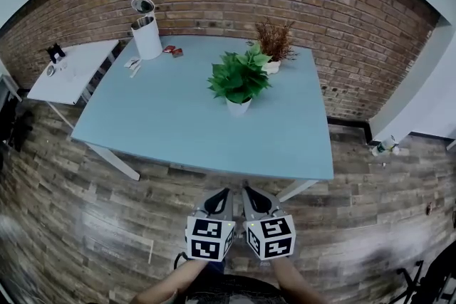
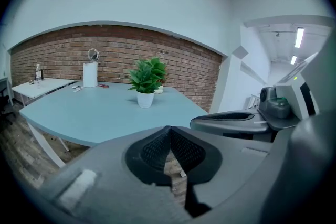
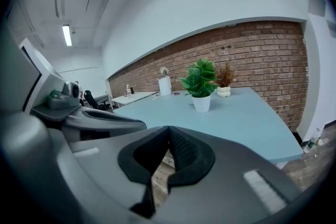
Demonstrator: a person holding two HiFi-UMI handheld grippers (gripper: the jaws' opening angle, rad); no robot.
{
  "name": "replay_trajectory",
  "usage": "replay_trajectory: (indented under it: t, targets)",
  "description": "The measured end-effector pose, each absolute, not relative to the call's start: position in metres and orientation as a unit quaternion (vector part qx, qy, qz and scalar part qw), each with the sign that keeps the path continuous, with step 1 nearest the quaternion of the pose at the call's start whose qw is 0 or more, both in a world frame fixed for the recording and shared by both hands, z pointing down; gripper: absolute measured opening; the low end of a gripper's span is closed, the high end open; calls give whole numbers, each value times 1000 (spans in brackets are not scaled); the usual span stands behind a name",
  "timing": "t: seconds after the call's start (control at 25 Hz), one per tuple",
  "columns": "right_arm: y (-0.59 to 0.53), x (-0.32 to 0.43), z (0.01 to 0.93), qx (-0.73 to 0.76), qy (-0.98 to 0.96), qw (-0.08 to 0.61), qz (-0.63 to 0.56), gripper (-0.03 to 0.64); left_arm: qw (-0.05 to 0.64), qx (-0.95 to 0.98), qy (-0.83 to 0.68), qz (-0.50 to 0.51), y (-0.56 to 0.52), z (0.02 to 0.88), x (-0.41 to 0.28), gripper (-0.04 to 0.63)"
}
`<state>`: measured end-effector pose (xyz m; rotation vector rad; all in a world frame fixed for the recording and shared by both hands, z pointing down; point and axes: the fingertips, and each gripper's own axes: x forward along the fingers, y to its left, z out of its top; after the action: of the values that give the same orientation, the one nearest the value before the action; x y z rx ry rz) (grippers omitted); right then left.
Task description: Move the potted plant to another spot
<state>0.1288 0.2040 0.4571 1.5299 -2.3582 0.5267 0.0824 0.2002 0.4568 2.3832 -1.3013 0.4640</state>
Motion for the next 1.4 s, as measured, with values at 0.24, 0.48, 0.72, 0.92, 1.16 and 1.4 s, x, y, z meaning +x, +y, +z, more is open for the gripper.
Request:
replay_trajectory:
  t: [0.24,0.48,0.72,0.92,1.16,1.4]
  targets:
    - [161,115,461,542,-806,144,190,6,197,855,-450,167,153,459,67,-3]
    - [122,105,464,554,-796,148,193,6,196,863,-434,170,114,460,59,-3]
    - [88,97,462,564,-791,148,186,14,189,869,-422,175,81,464,52,-3]
    - [67,92,466,576,-782,150,186,23,185,873,-413,181,63,468,43,-3]
    - [51,92,468,579,-779,164,175,38,191,872,-414,177,49,472,38,-3]
    - [29,104,476,584,-774,170,176,66,209,865,-423,172,33,482,34,-3]
